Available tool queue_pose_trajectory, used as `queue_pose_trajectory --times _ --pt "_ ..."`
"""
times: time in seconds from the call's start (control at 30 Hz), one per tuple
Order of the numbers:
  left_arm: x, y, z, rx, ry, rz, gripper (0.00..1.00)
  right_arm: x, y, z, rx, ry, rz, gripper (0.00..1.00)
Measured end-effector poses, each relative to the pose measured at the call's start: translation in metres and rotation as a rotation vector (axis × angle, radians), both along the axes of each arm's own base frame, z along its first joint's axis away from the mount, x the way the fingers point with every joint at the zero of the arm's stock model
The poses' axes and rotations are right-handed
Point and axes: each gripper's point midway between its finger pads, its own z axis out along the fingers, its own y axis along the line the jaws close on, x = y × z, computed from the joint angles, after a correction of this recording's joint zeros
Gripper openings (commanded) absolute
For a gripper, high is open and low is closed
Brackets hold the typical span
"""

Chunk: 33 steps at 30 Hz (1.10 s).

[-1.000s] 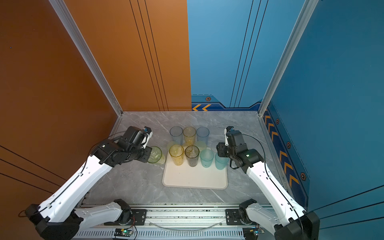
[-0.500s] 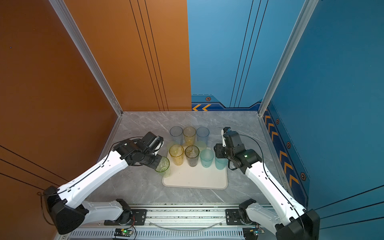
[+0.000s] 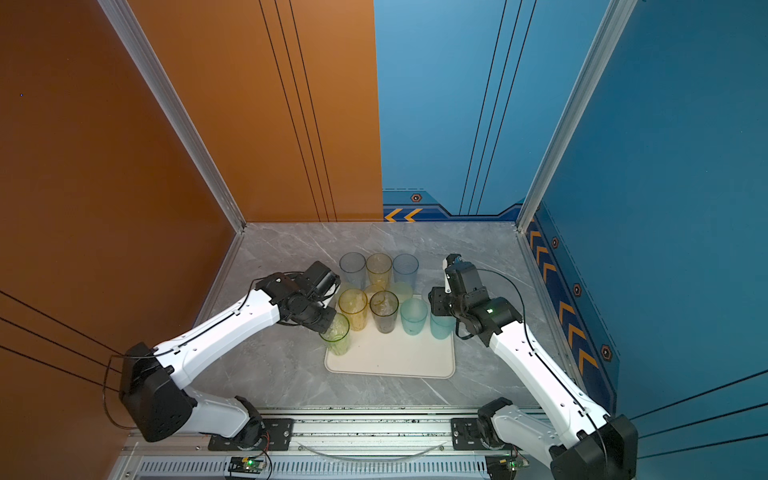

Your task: Place the glasses into the tray

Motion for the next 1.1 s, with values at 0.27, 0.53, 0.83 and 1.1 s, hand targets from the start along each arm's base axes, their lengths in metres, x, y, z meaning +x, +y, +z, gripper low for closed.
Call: queue_pose_trajectory --times 0.27,0.53,0.83,1.1 --pt "0.012 0.002 0.001 -0.039 -0.015 0.025 0.0 0.003 0.001 -0.01 -0.014 0.03 0.0 0.49" --pt "0.017 -0.003 -0.005 -0.056 -0.002 0.015 0.0 0.005 0.002 -0.009 -0.014 0.03 0.0 0.49" --pt "0.017 -0.003 -0.005 -0.061 0.003 0.006 0.0 0.007 0.005 -0.008 -0.015 0.032 0.005 0.49" --pt "0.017 -0.002 -0.005 -0.062 0.006 0.007 0.03 0.008 0.009 -0.007 -0.015 0.031 0.013 0.49"
